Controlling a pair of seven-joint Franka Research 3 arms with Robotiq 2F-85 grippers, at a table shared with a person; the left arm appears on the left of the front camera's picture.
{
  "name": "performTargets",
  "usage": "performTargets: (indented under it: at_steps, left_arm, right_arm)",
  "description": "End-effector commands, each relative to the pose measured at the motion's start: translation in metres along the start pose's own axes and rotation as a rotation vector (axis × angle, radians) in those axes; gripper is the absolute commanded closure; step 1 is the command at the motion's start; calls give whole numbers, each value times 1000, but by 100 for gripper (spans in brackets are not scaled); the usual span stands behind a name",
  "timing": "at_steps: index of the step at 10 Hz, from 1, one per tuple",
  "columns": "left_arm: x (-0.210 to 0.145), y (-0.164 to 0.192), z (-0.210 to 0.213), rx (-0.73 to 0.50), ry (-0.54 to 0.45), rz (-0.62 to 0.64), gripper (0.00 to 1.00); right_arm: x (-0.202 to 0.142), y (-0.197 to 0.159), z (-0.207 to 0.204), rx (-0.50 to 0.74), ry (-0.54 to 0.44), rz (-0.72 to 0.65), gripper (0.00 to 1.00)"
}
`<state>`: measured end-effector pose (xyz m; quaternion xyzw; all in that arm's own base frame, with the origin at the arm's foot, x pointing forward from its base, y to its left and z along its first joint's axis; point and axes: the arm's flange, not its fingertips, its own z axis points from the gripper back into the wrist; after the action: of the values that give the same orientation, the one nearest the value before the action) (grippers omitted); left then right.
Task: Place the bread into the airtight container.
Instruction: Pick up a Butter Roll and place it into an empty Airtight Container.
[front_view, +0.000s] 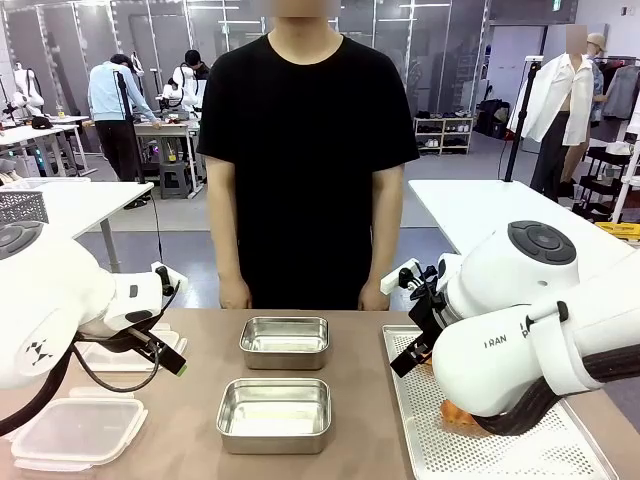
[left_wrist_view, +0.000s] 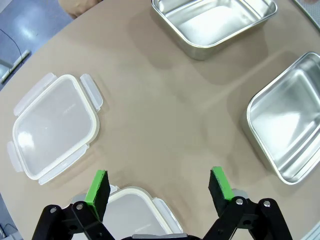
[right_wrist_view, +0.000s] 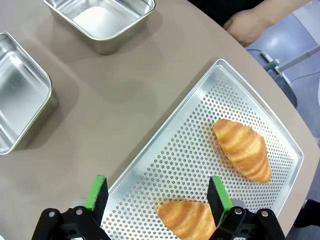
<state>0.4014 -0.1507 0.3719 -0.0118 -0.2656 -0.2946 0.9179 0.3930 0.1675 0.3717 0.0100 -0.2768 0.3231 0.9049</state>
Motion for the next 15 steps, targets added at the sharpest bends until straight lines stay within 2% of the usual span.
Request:
performTargets:
  at_steps: [1,6,7,8,10,12,13,15]
  left_arm:
    - [0,0,0,0,0,1,0]
    - [0,0,0,0,0,0,0]
    - [10,3,17,20,10,-23,0]
    - [21,8,43,21,20,-49,0]
    - [44,16,113,-5,-21,-33,0]
    - [66,19,210,-8,9,-76,0]
    - [74,18,260,10,12,-88,0]
    - [77,0,383,62,-67,-109,0]
  right_arm:
    - [0,0,0,0,0,-2,0]
    - [0,0,0,0,0,0,0]
    - [13,-14,19,-39,-2,10,0]
    - [29,-30,45,-21,6,3,0]
    - [63,-60,108,13,13,-44,0]
    - [91,-89,196,17,6,-19,0]
    - [97,-100,241,11,-2,-16,0]
    - [95,-102,344,-11,-38,-8,0]
